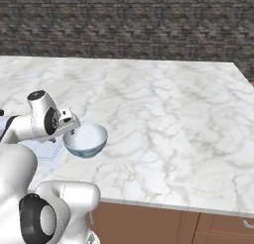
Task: Pick the cup and bowl from the counter and place them on the counter next to the sink.
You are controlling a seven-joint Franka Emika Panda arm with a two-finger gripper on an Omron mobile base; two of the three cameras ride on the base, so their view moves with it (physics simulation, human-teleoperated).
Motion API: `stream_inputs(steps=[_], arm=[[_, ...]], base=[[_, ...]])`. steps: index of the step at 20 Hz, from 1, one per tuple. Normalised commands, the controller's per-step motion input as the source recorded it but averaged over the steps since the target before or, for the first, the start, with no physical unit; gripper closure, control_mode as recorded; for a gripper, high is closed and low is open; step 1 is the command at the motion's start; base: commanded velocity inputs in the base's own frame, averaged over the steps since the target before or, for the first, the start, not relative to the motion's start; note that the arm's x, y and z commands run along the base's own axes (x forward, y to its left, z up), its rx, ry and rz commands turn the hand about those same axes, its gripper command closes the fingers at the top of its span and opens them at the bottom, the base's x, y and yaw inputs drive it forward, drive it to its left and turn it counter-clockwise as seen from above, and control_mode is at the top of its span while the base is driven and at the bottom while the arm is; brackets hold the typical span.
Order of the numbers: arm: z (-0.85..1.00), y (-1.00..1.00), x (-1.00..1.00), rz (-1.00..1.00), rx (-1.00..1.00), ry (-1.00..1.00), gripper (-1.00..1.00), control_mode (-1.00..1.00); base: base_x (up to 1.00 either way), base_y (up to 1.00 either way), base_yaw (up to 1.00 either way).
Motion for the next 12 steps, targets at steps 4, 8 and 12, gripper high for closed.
stream_inputs(steps=[4, 8, 12], arm=[[0.38, -0.35, -0.04, -0.46, 0.09, 0.05, -1.0, -1.0], [0.37, -0.64, -0.1, -0.56, 0.15, 0.15, -1.0, -1.0], [0.42, -0.79, -0.46, -0.44, 0.18, 0.2, -1.0, -1.0]], base=[[0.0, 0.0, 0.0], [0.0, 0.0, 0.0], [0.0, 0.0, 0.0]])
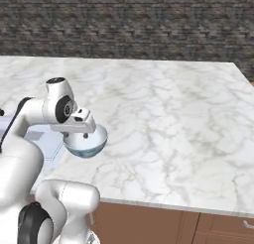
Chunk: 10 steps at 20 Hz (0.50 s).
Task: Pick the cup and bowl from the counter and place them on the counter next to the sink.
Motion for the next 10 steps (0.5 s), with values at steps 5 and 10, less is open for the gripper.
stream_inputs(steps=[5, 10], arm=[[0.35, -0.94, -0.76, -0.34, 0.23, 0.18, -1.0, -1.0], [0.26, -0.79, -0.89, -0.29, 0.2, 0.13, -1.0, -1.0]], base=[[0.0, 0.0, 0.0], [0.0, 0.0, 0.0]])
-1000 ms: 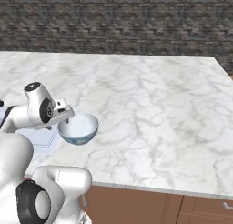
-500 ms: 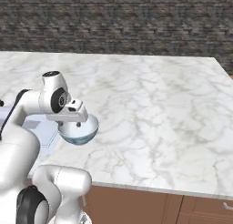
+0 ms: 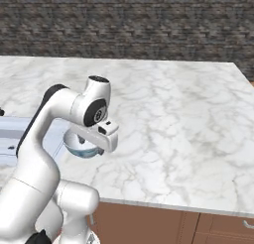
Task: Pick the cup and bowl from the counter and place them on the counter next to the sink.
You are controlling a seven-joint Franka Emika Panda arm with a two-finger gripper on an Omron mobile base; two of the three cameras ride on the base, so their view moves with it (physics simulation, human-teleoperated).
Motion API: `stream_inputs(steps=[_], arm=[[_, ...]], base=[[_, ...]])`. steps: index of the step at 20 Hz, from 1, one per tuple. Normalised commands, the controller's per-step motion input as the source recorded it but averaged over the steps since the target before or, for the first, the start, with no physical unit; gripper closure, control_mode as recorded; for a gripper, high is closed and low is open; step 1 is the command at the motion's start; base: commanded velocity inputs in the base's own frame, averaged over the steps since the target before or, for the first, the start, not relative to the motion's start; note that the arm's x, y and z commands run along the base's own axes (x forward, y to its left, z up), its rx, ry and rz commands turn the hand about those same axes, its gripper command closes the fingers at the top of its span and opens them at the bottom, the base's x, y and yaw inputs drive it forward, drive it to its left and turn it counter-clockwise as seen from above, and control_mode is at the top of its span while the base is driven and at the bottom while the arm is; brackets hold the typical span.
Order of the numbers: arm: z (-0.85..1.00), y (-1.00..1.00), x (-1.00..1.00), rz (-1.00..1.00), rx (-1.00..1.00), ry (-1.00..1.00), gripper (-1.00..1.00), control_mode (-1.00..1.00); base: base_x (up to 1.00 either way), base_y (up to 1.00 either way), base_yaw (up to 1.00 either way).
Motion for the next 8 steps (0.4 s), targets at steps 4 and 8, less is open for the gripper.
stream_inputs(steps=[4, 8], arm=[[0.1, -0.37, -0.56, -0.21, 0.11, 0.08, -1.0, -1.0], [0.08, 0.0, -0.38, -0.05, 0.02, 0.01, -1.0, -1.0]], base=[[0.0, 0.0, 0.0], [0.0, 0.0, 0.0]])
